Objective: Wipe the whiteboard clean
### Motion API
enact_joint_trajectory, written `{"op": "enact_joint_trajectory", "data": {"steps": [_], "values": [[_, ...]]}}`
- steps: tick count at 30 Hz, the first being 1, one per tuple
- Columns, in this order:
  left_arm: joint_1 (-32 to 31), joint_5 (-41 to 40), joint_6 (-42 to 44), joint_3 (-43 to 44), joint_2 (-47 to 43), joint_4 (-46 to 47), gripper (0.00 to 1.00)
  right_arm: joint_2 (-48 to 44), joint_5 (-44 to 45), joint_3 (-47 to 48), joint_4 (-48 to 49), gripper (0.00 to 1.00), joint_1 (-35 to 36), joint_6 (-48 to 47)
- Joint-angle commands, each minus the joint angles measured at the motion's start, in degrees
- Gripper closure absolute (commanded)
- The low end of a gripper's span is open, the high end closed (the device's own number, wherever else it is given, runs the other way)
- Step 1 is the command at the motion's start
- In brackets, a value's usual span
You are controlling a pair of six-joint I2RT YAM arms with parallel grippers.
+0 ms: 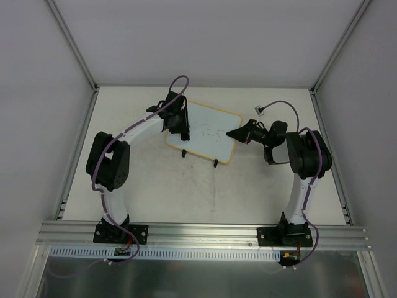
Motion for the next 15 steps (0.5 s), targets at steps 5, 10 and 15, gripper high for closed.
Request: {"op": "enact_joint_trajectory", "data": {"steps": [5, 10, 15], "values": [[-1.2, -6.7, 2.0, -6.1, -2.0, 10.4, 1.00, -0.7, -0.6, -1.0, 9.8, 1.00, 1.1, -6.3], [-1.2, -9.7, 4.6, -10.3, -3.7, 16.6, 1.00, -0.8, -0.7, -1.0, 9.9, 1.00, 1.2, -6.3], [-1.2, -9.8, 6.3, -11.5, -3.4, 19.9, 1.00, -0.7, -0.7, -1.0, 9.8, 1.00, 1.1, -6.2]]}}
